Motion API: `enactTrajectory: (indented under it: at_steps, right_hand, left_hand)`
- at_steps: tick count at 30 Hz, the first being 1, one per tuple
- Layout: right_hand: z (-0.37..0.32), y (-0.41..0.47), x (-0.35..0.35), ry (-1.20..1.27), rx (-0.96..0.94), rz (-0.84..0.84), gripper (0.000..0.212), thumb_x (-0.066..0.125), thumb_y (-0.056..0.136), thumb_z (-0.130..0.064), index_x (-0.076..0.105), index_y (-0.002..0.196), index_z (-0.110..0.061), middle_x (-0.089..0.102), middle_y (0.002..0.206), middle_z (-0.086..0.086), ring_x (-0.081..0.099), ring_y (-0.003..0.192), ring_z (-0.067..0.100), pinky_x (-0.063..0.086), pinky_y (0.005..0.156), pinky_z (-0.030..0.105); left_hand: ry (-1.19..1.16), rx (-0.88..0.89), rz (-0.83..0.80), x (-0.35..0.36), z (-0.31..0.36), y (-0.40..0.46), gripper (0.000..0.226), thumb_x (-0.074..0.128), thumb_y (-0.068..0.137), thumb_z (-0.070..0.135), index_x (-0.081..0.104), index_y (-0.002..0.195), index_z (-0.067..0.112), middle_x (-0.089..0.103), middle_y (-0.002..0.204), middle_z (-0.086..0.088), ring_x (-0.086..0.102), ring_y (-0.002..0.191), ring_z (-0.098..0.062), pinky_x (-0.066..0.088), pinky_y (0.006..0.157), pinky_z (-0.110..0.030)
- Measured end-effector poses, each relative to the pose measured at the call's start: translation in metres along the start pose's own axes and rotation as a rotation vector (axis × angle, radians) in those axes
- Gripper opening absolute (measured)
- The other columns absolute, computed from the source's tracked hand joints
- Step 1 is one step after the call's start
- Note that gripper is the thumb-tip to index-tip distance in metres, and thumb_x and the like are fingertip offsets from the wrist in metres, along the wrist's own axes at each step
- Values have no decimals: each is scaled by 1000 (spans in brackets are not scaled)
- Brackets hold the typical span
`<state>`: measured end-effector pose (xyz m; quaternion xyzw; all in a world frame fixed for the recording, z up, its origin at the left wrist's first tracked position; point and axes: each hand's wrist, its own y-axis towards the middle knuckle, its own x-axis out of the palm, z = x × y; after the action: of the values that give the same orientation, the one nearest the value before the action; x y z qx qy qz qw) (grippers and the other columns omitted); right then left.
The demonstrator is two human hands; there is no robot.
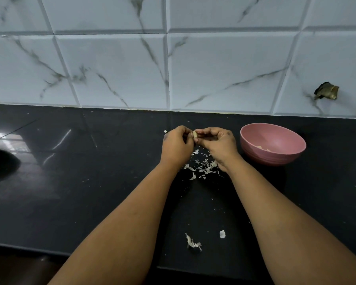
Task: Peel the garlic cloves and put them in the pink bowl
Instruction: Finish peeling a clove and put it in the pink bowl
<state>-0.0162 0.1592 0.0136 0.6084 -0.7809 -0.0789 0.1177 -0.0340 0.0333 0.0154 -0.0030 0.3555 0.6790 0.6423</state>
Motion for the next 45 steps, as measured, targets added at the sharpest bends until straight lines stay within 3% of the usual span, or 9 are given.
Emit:
enactTrajectory:
  at_steps: [9, 14, 19, 25, 34, 38, 42, 45]
  right_hand:
    - [-1, -1, 1, 52, 33, -54, 31, 68, 81, 10, 67, 109, -4, 70, 85, 10, 70, 74, 7, 54, 67, 17]
    - [0, 1, 2, 53, 43, -53, 24, 67, 85, 4, 69, 107, -6, 71, 91, 13, 70, 79, 11, 55, 72, 19]
    - [2, 2, -1, 62, 63, -43, 24, 68, 84, 5, 69, 105, -5, 72, 94, 12, 70, 87, 14, 56, 79, 21]
    - [2, 1, -2, 123, 77, -30, 21, 70, 80, 7, 70, 99, -4, 73, 87, 11, 71, 75, 11, 54, 68, 18]
    - [3, 2, 0, 81, 51, -7, 21, 76, 75, 5, 70, 93, -5, 70, 90, 17, 68, 81, 20, 56, 75, 26]
    - [4, 1, 1, 114, 67, -44, 20, 73, 78, 4, 70, 95, -5, 71, 89, 13, 69, 83, 21, 57, 79, 30]
    - [1, 0, 2, 216, 125, -60, 24, 67, 84, 4, 66, 105, -6, 70, 85, 8, 69, 75, 13, 55, 66, 22]
    - [-1, 1, 4, 282, 162, -51, 25, 61, 89, 5, 62, 109, -10, 71, 83, 4, 67, 71, 7, 52, 63, 18]
  left_hand:
    - [17, -40, 0, 2, -4, 2, 10, 58, 93, 16, 67, 93, 13, 71, 79, 1, 66, 80, -16, 54, 83, -38]
    - [-161, -128, -15, 4, -8, 4, 8, 61, 93, 17, 68, 90, 16, 72, 80, 3, 70, 78, -14, 58, 80, -38]
    - [-243, -155, -33, 4, -8, 4, 8, 70, 90, 25, 70, 90, 16, 70, 79, 1, 63, 69, -10, 53, 66, -23]
    - [-297, -161, -23, 4, -9, 4, 10, 66, 93, 12, 74, 89, 17, 73, 76, 0, 68, 72, -11, 59, 75, -29]
    - [-302, -157, -2, 7, -5, 1, 18, 58, 96, 8, 70, 86, 18, 67, 68, 3, 61, 64, -7, 57, 73, -30]
    - [-245, -160, 24, 7, -7, 3, 16, 60, 95, 12, 70, 86, 20, 70, 76, 4, 68, 77, -13, 58, 76, -31]
    - [-284, -220, 11, 9, -6, 4, 15, 58, 96, 18, 65, 83, 22, 71, 80, 1, 69, 80, -17, 58, 78, -36]
    - [-381, -303, 8, 9, -5, 4, 22, 52, 96, 19, 60, 75, 17, 62, 69, -1, 58, 67, -18, 53, 69, -43]
